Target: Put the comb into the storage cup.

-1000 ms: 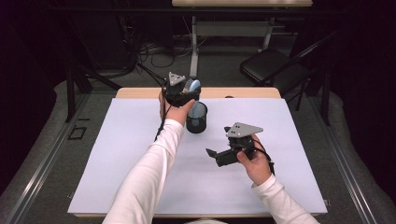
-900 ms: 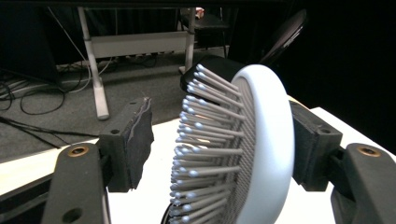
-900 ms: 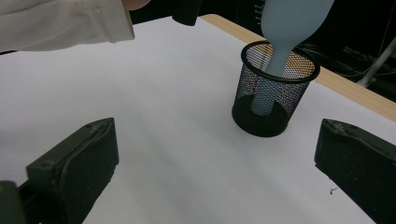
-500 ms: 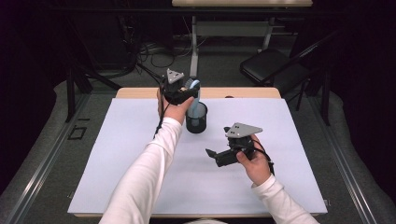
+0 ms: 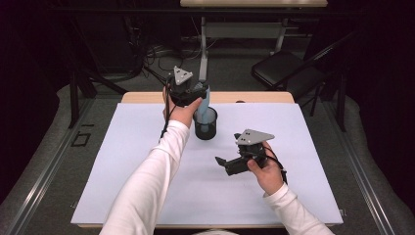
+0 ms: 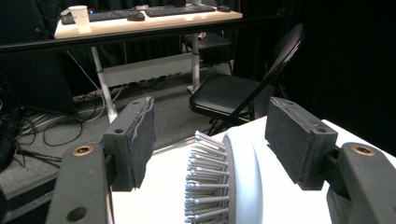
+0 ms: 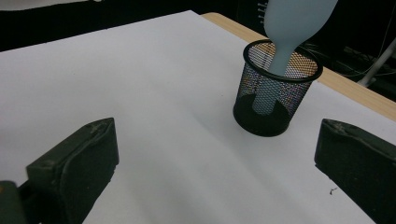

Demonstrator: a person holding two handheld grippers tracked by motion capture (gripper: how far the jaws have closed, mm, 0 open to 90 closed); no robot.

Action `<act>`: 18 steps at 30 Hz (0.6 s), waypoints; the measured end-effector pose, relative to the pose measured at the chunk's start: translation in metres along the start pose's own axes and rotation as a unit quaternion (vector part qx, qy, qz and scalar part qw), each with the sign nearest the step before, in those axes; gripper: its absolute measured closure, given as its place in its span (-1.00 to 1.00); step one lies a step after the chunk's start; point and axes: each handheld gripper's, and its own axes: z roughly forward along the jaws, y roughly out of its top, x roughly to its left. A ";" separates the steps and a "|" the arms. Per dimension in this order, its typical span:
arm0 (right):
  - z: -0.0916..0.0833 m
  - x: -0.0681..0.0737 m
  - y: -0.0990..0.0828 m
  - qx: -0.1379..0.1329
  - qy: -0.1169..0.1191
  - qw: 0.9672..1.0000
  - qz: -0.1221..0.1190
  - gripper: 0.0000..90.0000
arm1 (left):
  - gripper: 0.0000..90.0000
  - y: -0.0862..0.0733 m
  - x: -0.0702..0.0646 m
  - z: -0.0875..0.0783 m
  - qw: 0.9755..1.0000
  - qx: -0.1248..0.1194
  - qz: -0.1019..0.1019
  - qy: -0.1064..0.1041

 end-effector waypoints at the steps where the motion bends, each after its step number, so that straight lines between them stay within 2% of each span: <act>1: 0.000 0.000 0.000 0.000 0.000 1.000 0.001 -1.00 | -0.25 0.001 0.000 0.000 1.000 0.001 -0.001 -0.002; 4: 0.000 0.000 0.000 0.000 -0.001 1.000 0.001 -1.00 | -0.25 0.002 0.000 -0.001 1.000 0.001 0.001 0.002; 8: 0.000 0.000 0.000 0.000 -0.001 1.000 0.001 -1.00 | -0.29 0.002 0.001 -0.001 1.000 0.001 -0.006 -0.001; 15: -0.001 -0.002 0.000 -0.002 -0.001 1.000 0.004 -1.00 | -0.45 0.002 0.006 -0.001 0.999 0.002 -0.030 -0.011; 18: -0.001 -0.002 0.000 -0.003 -0.002 1.000 0.004 -1.00 | -0.51 0.002 0.009 -0.002 0.999 0.002 -0.043 -0.022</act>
